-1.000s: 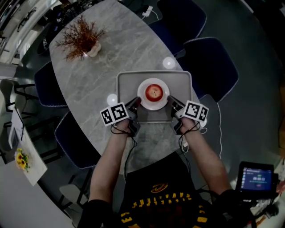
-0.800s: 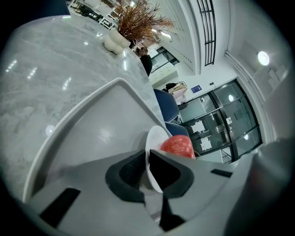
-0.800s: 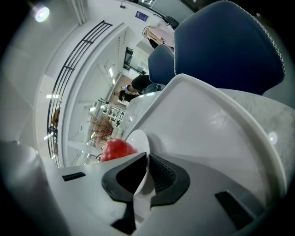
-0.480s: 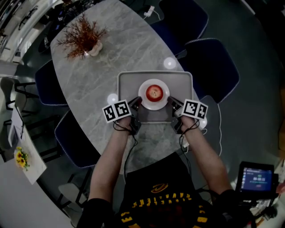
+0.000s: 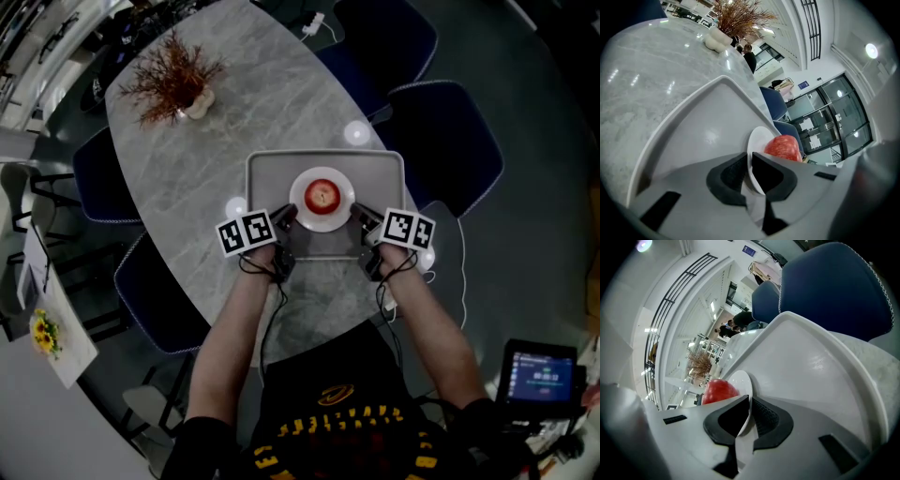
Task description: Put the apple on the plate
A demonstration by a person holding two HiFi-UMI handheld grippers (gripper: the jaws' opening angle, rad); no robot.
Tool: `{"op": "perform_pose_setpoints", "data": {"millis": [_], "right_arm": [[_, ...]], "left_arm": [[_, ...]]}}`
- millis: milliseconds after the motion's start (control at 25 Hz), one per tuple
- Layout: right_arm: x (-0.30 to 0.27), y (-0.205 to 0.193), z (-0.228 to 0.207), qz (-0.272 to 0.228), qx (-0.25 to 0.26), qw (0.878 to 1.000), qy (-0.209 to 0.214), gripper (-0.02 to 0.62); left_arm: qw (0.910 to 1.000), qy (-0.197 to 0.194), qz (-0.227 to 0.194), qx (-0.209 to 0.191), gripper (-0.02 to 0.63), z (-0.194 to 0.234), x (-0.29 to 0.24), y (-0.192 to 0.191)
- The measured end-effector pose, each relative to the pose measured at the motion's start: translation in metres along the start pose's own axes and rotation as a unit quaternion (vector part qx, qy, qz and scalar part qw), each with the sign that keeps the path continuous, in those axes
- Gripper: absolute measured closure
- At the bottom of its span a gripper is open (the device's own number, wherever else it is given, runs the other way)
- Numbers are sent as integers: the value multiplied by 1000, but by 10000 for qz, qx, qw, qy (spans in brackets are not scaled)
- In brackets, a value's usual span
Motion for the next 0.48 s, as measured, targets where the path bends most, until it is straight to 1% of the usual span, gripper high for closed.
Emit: {"op": "perform_pose_setpoints", "data": {"millis": [160,280,360,480], "right_arm": [[-1,0,1,-11,18,10000,-35,566],[-1,1,2,10,109,9999,-108,566],[-1,2,4,40,304,9993,-213,565],[6,7,9,-98,892,9944,-563,565]], "left_arm": [[9999,126,38,-100,578,-1,0,2],[9989,310,57,-336,577,-5,0,2],[9975,470,67,-533,565,-7,0,2],[9942,794,-22,-731,557,-10,5,2]]}}
Point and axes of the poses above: the fingertips, and each gripper's own axes: x backward along the fingers, z to its left, y out of its top, the point moved 8 cm from there along x, backward along the fingers, and after that the axes turned 7 degrees about z, right-handed, at the moved point
